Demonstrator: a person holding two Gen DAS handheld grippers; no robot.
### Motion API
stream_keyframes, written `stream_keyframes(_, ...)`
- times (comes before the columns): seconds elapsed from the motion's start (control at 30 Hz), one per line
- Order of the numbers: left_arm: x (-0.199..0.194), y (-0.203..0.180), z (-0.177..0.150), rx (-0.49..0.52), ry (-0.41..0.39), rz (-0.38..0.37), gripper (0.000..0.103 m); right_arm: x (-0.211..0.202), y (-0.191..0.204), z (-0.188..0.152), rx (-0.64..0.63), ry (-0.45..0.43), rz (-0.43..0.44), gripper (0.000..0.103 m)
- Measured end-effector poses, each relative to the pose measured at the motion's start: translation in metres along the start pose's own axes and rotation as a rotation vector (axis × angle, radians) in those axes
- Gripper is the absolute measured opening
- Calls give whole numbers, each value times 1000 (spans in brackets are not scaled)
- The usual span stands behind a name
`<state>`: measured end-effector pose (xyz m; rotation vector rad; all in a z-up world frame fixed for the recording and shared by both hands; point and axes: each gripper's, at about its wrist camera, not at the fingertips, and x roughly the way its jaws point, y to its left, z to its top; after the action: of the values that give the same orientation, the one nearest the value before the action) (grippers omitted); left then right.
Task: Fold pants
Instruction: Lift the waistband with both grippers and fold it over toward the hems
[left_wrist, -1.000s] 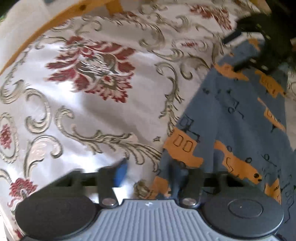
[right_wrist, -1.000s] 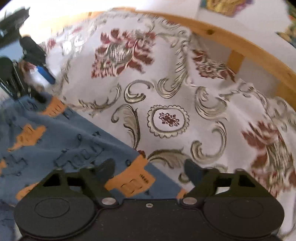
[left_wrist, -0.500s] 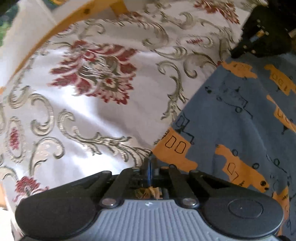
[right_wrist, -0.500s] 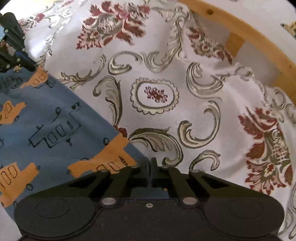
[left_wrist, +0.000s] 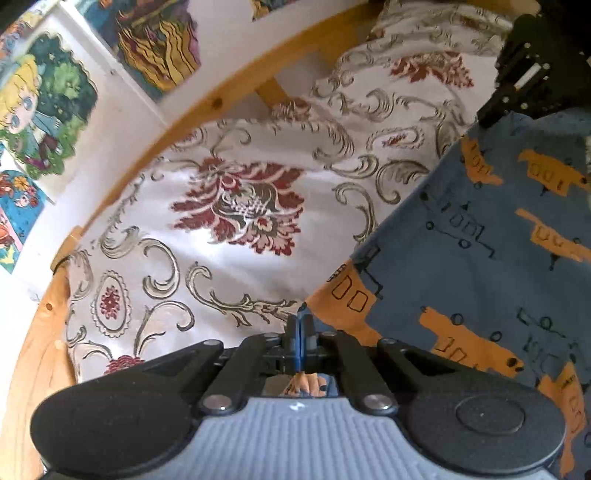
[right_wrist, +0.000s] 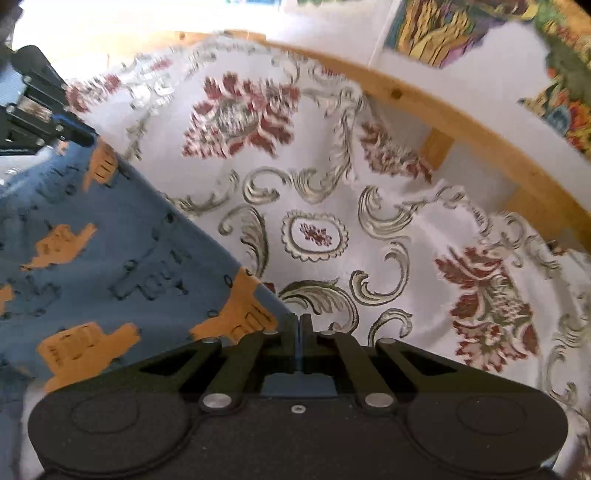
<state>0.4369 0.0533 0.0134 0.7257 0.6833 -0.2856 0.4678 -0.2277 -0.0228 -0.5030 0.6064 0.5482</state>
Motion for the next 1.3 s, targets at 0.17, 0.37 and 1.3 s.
stream_keyframes(0.17,-36,-3,-14,8,-109,-1,0,-68,21,-29,15,-110,-41,0)
stream_keyframes(0.37,-86,-22,-38,87,-220,-30,0,-149,70,-64,-12,-148,-30,0)
stream_keyframes(1.3,-164,-123,-157,315,-201,-56,15,-215,255,-162,-131,-28,18,26)
